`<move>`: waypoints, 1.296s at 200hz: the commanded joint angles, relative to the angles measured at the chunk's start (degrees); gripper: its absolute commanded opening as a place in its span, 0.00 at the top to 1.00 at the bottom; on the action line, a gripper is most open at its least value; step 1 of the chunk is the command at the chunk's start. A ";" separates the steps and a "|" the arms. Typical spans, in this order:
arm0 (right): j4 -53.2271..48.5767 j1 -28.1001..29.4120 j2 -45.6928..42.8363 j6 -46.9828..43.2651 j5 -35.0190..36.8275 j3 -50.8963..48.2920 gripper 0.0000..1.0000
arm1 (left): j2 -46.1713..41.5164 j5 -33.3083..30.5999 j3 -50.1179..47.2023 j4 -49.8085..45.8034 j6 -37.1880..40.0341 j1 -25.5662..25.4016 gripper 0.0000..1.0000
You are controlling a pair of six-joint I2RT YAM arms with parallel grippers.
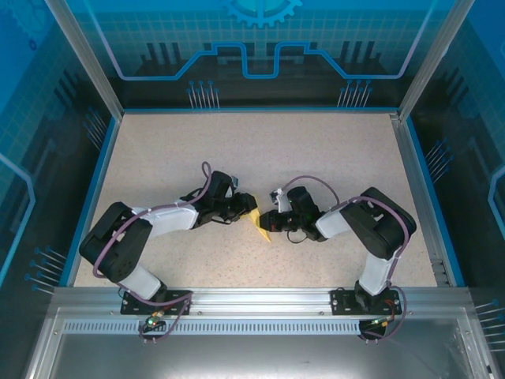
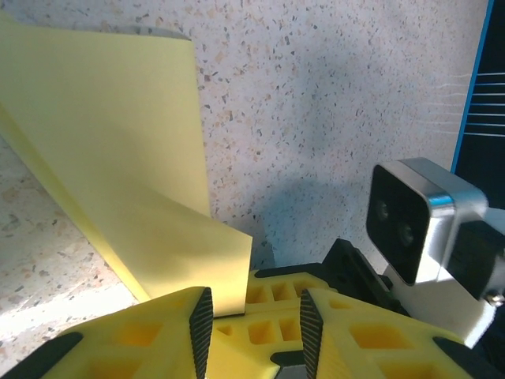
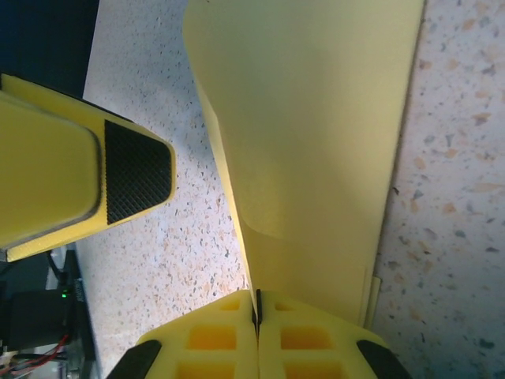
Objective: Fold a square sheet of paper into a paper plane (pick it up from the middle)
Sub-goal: Fold the paper plane at the center of the table.
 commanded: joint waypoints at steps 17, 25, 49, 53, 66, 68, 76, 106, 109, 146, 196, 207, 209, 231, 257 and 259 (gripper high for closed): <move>0.53 -1.78 2.08 3.78 -3.52 0.35 0.96 | 1.75 0.75 -1.18 3.57 2.25 0.24 0.64; 0.61 -1.90 2.23 4.33 -3.61 0.37 0.96 | 2.17 0.97 -1.26 4.18 2.27 0.22 0.64; -0.76 -2.22 2.62 5.05 -3.58 0.90 0.96 | 3.01 1.24 -1.40 4.91 2.50 0.22 0.65; -1.07 -2.26 2.78 5.19 -3.60 1.04 0.96 | 3.15 1.32 -1.46 4.94 2.55 0.26 0.65; -1.73 -2.44 3.03 5.53 -3.71 1.32 0.96 | 3.41 1.46 -1.55 5.17 2.62 0.22 0.65; -1.89 -2.46 3.10 5.52 -3.83 1.42 0.96 | 3.45 1.50 -1.59 5.19 2.63 0.24 0.65; -2.49 -2.52 3.30 5.68 -3.87 1.62 0.96 | 3.61 1.59 -1.72 5.31 2.68 0.23 0.66; -3.44 -3.12 4.28 7.43 -4.22 1.90 0.96 | 4.19 1.75 -1.98 5.65 2.65 0.22 0.66; -3.62 -3.15 4.37 7.53 -4.22 1.92 0.96 | 4.28 1.77 -2.01 5.72 2.62 0.36 0.66; -7.36 -3.32 4.99 8.02 -3.37 2.84 0.97 | 4.77 1.46 -2.60 6.08 2.47 0.22 0.70; -9.79 -3.84 6.07 8.67 -3.20 3.50 0.98 | 5.70 1.51 -2.91 6.69 2.51 0.27 0.73; -9.77 -3.86 6.31 8.99 -3.34 3.56 0.98 | 5.70 1.51 -2.96 6.78 2.49 0.27 0.73; -9.66 -3.85 6.31 9.06 -3.39 3.56 0.98 | 5.70 1.51 -2.96 6.78 2.44 0.23 0.73; -9.96 -3.93 6.49 9.09 -3.57 3.64 0.98 | 6.11 1.41 -2.78 6.44 2.78 0.22 0.73; -10.46 -4.09 6.58 8.92 -3.94 3.94 0.97 | 6.94 1.42 -2.60 6.59 2.77 0.22 0.73; -10.47 -4.10 6.58 8.93 -3.89 3.94 0.97 | 7.00 1.42 -2.60 6.63 2.82 0.26 0.73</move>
